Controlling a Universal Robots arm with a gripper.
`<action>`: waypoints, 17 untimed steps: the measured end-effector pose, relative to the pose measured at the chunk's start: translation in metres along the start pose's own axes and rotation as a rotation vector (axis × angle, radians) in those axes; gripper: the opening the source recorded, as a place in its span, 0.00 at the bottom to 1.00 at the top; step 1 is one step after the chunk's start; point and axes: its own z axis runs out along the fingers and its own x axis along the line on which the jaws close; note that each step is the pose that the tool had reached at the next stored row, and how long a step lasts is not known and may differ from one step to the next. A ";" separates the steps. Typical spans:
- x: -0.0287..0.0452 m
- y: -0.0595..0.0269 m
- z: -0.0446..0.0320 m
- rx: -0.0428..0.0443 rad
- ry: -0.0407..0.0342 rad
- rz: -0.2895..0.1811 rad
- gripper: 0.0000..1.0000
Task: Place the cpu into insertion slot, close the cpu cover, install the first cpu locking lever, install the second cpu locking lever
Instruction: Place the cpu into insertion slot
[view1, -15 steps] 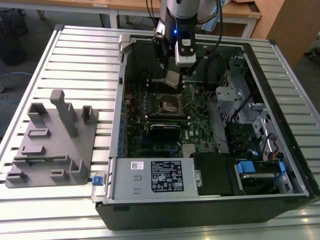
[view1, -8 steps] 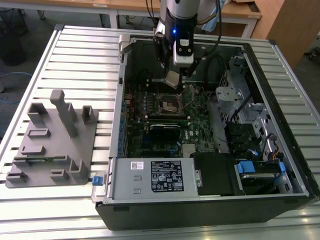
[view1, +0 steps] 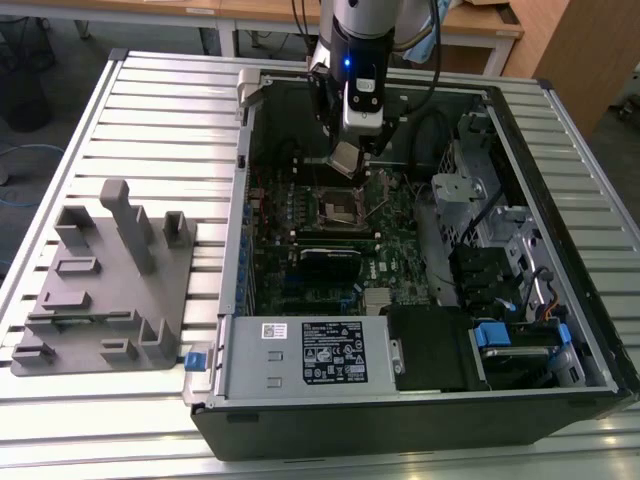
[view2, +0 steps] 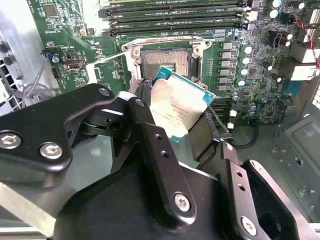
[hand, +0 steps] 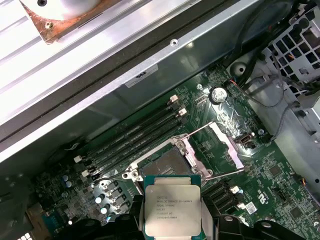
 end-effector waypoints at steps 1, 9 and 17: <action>0.0000 0.0000 0.0000 -0.0001 0.0000 0.000 0.54; 0.0000 -0.0001 0.0005 -0.0004 -0.0062 0.071 0.54; 0.0000 -0.0001 0.0010 -0.0008 -0.0106 0.120 0.54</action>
